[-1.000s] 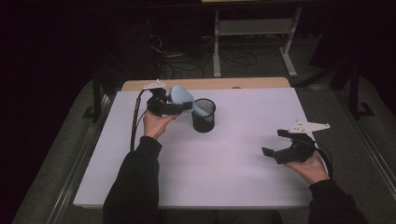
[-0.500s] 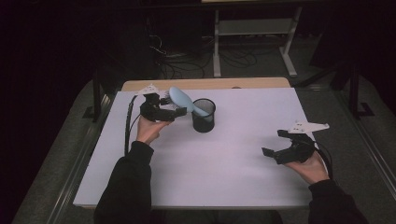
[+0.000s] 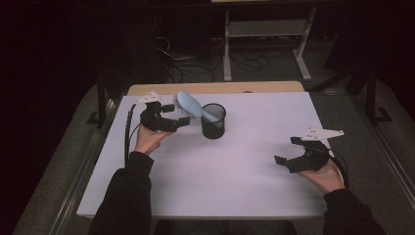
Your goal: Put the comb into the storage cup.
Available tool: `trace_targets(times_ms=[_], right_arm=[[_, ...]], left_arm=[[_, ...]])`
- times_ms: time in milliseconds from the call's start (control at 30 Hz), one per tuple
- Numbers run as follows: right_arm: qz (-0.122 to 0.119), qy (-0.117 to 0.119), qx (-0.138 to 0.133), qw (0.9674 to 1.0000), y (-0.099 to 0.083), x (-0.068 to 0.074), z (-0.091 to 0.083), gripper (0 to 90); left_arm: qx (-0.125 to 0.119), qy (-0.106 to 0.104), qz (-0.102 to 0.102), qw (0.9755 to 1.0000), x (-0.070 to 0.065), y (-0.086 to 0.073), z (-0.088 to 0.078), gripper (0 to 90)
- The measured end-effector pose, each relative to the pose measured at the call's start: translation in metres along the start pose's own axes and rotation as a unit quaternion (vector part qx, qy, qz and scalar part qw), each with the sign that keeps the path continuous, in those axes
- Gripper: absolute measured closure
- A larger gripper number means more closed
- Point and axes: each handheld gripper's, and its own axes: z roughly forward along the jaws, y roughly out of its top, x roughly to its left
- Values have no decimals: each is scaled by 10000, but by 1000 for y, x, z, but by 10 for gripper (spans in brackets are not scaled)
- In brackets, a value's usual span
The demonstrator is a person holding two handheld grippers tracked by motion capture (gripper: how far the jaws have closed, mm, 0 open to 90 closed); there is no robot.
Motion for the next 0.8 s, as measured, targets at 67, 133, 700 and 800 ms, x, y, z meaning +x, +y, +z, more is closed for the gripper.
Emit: trace_targets(times_ms=[67,133,700,800], right_arm=[[0,-4,2,10000,0,0,0,0],[-1,-7,2,10000,0,0,0,0],[5,-14,12,10000,-1,0,0,0],[8,-16,14,10000,-1,0,0,0]], left_arm=[[-17,7,-8,10000,0,-1,-3,0],[-26,18,-1,10000,1,-3,-5,0],[84,146,16,9999,4,-16,-25,0],[95,169,12,9998,5,-18,-30,0]])
